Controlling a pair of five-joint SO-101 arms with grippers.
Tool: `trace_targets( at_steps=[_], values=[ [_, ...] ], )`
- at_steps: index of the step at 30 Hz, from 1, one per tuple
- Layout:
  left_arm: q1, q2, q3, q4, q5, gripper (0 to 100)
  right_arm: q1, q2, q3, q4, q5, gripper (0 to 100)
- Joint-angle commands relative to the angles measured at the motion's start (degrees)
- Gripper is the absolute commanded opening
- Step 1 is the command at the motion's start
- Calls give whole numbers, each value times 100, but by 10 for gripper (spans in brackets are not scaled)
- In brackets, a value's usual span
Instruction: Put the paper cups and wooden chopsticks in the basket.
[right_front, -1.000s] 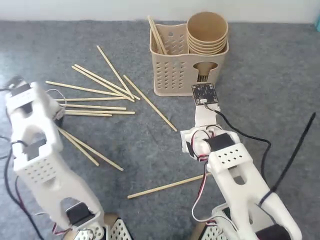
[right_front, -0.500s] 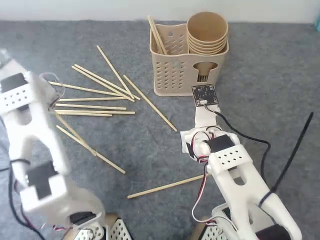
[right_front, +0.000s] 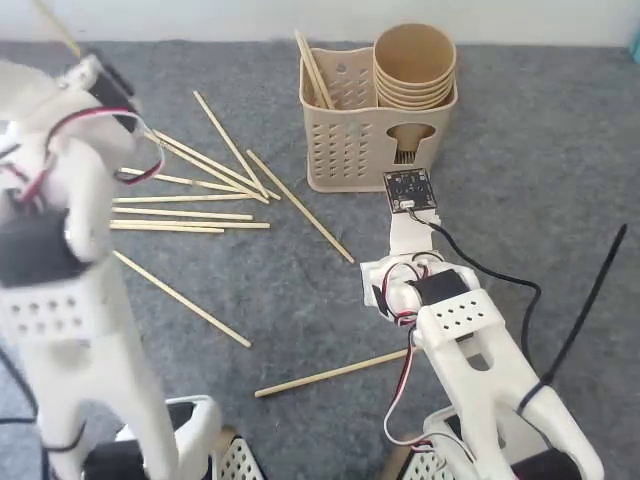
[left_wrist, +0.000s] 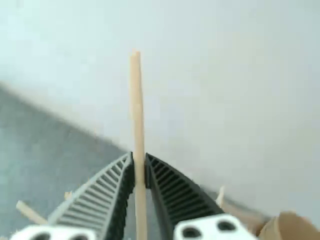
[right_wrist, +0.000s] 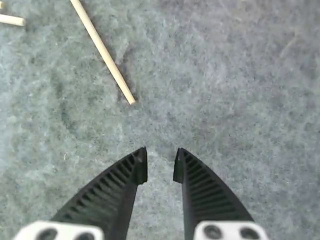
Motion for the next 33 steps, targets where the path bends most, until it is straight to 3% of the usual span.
trace_targets(
  at_steps=[1, 12, 16, 19, 33],
  values=[
    [554, -167, -224, -1266, -26, 13, 13, -233, -35, -145, -26, 97],
    [1855, 659, 1051, -5257, -158, 13, 13, -233, -35, -154, -18, 97],
    [2251, 1266, 1464, -6374, -1371, 13, 13, -233, -35, -154, -18, 97],
    [2365, 1767, 1508, -6690, -1767, 13, 13, -233, -35, -154, 53, 97],
    [2523, 2286, 2044, -6796, -1820, 13, 13, -233, -35, -154, 334, 97]
  ],
)
